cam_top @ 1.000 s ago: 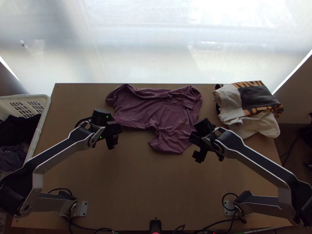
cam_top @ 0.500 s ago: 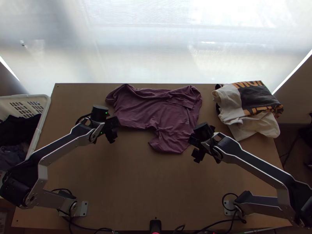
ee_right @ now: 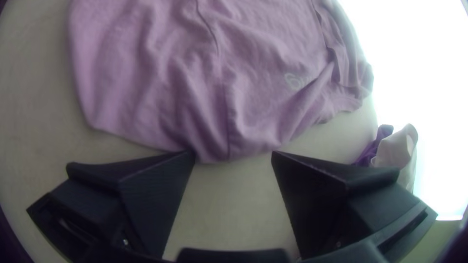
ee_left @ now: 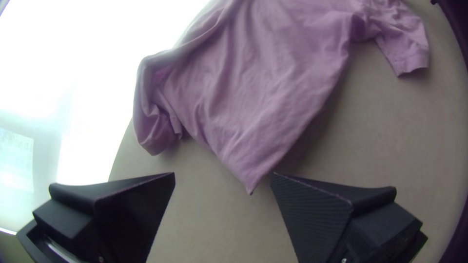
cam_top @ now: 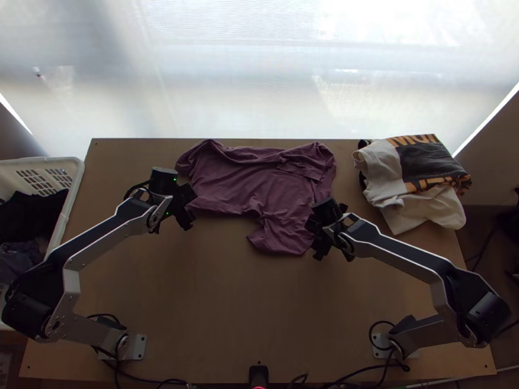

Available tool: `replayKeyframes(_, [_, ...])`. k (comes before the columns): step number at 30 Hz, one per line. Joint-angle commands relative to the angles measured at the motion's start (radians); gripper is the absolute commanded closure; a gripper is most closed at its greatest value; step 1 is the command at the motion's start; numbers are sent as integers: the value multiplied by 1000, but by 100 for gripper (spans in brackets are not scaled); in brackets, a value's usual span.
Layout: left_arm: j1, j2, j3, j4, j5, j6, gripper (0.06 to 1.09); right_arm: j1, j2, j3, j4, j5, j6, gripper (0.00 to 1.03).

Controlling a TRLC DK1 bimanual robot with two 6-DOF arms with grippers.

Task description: Fold the t-shirt

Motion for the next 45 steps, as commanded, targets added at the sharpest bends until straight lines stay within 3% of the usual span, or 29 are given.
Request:
replayKeyframes(1, [-8, 14, 19, -20, 1, -51, 13, -11, 63, 11, 55, -11, 2, 45])
replayKeyframes(4, [-23, 33, 24, -22, 1, -74, 13, -11, 73, 7, 78, -31, -6, 60])
replayKeyframes(8, [-32, 37, 42, -46, 1, -107, 13, -15, 95, -8, 115, -50, -64, 92])
replayKeyframes(10, [-32, 34, 50, -72, 1, -123, 13, -15, 84, -14, 115, -50, -81, 99])
replayKeyframes(15, [-43, 7, 76, -191, 9, -193, 13, -15, 4, -36, 101, -54, -84, 100])
replayKeyframes(22, [0, 1, 162, -356, 180, -431, 13, -43, -34, -45, 101, -54, -121, 100])
replayKeyframes(29, [41, 80, 165, -333, 205, -581, 13, -41, -43, -39, 101, -54, -127, 100])
replayKeyframes(45, [-18, 185, 154, -186, 203, -689, 14, -54, -132, -57, 101, -54, -151, 100])
